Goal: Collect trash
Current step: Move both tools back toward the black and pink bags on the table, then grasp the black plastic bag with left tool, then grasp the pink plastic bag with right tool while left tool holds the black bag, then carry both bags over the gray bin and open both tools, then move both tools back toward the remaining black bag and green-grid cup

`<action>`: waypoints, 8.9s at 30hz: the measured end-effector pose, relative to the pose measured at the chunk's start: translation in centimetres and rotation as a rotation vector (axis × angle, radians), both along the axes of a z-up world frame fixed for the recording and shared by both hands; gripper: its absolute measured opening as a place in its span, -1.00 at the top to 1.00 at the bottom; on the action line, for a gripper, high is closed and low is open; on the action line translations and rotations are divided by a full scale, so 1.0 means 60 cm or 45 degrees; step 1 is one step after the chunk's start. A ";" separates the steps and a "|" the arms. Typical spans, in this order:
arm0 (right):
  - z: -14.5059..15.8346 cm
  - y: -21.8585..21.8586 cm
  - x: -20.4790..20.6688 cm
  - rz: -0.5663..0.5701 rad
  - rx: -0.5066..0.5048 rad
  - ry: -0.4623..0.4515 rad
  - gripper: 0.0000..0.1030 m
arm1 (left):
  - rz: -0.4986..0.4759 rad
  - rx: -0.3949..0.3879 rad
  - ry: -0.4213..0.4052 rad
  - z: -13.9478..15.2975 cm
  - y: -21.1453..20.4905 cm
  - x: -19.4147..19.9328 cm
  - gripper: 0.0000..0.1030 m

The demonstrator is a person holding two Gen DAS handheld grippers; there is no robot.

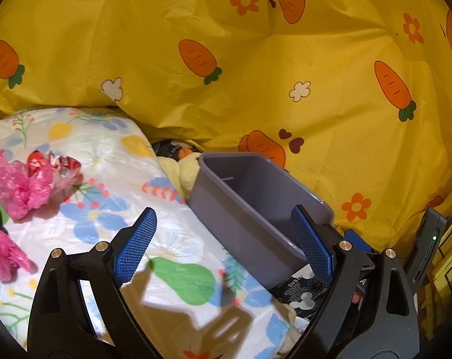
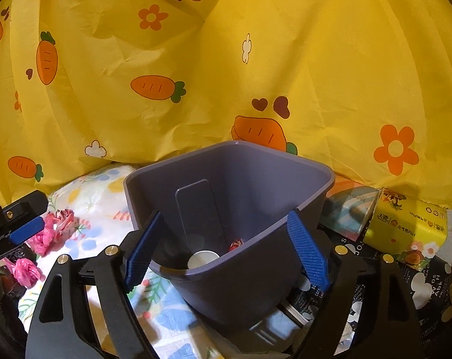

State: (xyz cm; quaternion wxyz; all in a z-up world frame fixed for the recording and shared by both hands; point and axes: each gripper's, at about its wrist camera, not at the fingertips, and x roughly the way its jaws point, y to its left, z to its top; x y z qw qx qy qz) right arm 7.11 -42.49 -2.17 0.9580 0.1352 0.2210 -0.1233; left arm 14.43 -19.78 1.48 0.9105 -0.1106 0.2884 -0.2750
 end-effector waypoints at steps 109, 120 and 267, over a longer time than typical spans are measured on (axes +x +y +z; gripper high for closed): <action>-0.038 0.383 0.012 0.801 -0.004 0.111 0.44 | 0.610 0.080 0.025 -0.030 0.402 -0.155 0.72; -0.032 0.351 -0.011 0.774 0.005 0.076 0.44 | 0.495 0.098 -0.001 -0.025 0.336 -0.153 0.72; -0.058 0.693 0.211 1.024 -0.321 0.299 -0.71 | 1.385 0.185 0.099 -0.017 0.642 -0.128 -0.80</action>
